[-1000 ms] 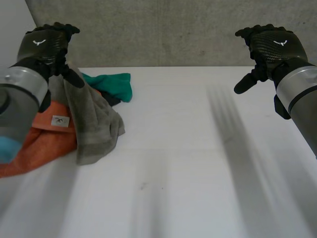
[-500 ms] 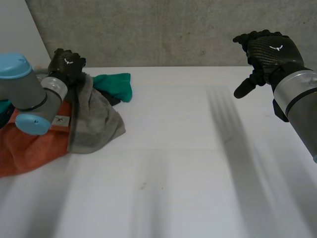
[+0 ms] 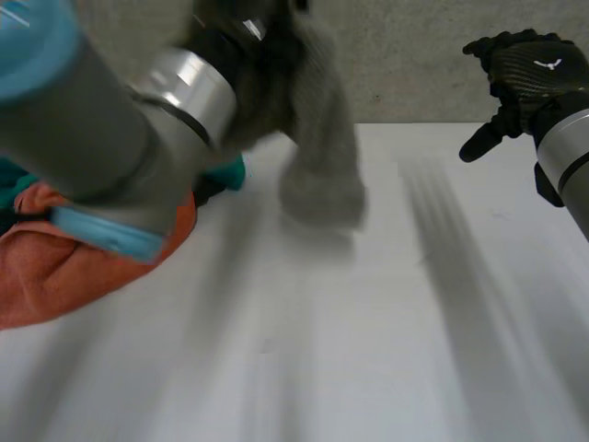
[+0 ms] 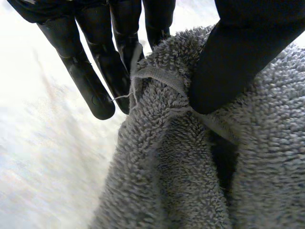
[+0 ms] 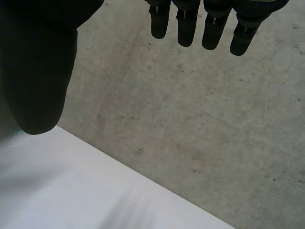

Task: Fold the laundry.

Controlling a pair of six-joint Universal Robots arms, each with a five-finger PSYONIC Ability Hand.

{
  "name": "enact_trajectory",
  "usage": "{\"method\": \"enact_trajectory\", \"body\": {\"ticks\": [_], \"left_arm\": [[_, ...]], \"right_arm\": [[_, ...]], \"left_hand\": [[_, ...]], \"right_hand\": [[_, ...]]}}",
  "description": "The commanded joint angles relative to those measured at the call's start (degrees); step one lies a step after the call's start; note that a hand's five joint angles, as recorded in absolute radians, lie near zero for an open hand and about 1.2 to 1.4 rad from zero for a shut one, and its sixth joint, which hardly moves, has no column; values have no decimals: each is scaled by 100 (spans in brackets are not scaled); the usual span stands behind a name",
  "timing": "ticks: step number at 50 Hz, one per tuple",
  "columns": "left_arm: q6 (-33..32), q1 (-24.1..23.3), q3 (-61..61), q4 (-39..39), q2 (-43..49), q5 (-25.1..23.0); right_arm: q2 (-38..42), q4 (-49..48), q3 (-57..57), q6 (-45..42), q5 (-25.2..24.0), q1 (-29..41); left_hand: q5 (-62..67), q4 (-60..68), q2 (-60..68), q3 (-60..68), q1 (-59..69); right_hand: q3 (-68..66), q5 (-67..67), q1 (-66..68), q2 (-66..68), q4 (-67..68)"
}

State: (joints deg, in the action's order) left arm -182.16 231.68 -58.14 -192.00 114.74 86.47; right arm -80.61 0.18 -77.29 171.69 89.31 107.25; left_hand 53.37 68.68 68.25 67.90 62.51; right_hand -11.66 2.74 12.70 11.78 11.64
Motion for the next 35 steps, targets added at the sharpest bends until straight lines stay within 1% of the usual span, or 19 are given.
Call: {"method": "enact_trajectory", "body": {"ticks": [1,4,5,6,7,9,13,14,17,18,19,22,25,26,29,30,33,34,35], "left_arm": [[-48,-413,-48,365,1094,168],[-30,-685,-48,680,1366,159],[-30,-756,-48,716,1393,151],[-48,-817,-48,743,1411,133],[-65,-888,-48,795,1402,107],[-74,-897,-66,822,1367,115],[-74,-853,-153,866,1017,159],[-74,-801,-197,857,911,168],[-101,-380,-461,822,472,151],[-118,-239,-522,822,383,133],[-214,-3,-619,831,269,116],[-469,236,-742,857,233,98],[-996,421,-944,919,321,-7],[-1310,534,-1049,962,391,-121],[-1787,816,-1155,1024,584,-402],[-2075,1008,-1199,1042,776,-603],[-2437,1212,-1182,1094,1067,-921],[-2639,1291,-1130,1147,1251,-1078],[-2736,1344,-1103,1165,1331,-1132]], "right_arm": [[-8,52,65,-13,-19,-187],[-8,140,117,-74,-27,-248],[-8,175,135,-127,-53,-257],[10,210,144,-171,-80,-266],[36,289,179,-302,-150,-283],[62,395,214,-460,-220,-292],[159,816,284,-978,-335,-283],[168,1061,345,-1215,-344,-257],[168,1484,407,-1532,-352,-222],[168,1764,425,-1681,-352,-213],[168,1906,408,-1744,-361,-204],[185,2310,312,-1762,-379,-187],[212,2495,66,-1718,-431,-117],[238,2496,-187,-1613,-510,-21],[256,2295,-610,-1341,-616,85],[256,2059,-882,-1122,-703,120],[256,1654,-1366,-875,-827,165],[247,1374,-1681,-822,-879,173],[247,1223,-1823,-787,-897,191]], "left_hand": [[1663,1132,1175,1210,1749],[1663,1132,1175,1210,1749],[1066,535,578,613,1151],[-389,-920,-877,-842,-303],[-3584,-4115,-4072,-4037,-3499],[-5074,-5605,-5562,-5527,-4988],[-5097,-5628,-5585,-5550,-5011],[-5097,-5628,-5585,-5550,-5011],[-5063,-5594,-5551,-5516,-4978],[-5063,-5594,-5551,-5516,-4978],[-5013,-5544,-5501,-5466,-4928],[-4979,-5510,-5467,-5432,-4894],[-4979,-5510,-5467,-5432,-4894],[-4962,-5494,-5450,-5415,-4877],[-4962,-5493,-5450,-5415,-4877],[-4962,-5493,-5450,-5415,-4877],[-4878,-5410,-5367,-5331,-4793],[-4845,-5376,-5333,-5298,-4759],[-4844,-5376,-5333,-5297,-4759]], "right_hand": [[166,-274,-270,-178,-164],[166,-274,-270,-178,-164],[166,-274,-270,-178,-164],[166,-274,-270,-178,-164],[166,-274,-270,-178,-164],[166,-274,-270,-178,-164],[166,-274,-270,-178,-164],[166,-274,-270,-178,-164],[166,-274,-270,-178,-164],[166,-274,-270,-178,-164],[166,-274,-270,-178,-164],[166,-274,-270,-178,-164],[166,-274,-270,-178,-164],[166,-274,-270,-178,-164],[166,-274,-270,-178,-164],[166,-274,-270,-178,-164],[166,-274,-270,-178,-164],[166,-274,-270,-178,-164],[166,-274,-270,-178,-164]]}}
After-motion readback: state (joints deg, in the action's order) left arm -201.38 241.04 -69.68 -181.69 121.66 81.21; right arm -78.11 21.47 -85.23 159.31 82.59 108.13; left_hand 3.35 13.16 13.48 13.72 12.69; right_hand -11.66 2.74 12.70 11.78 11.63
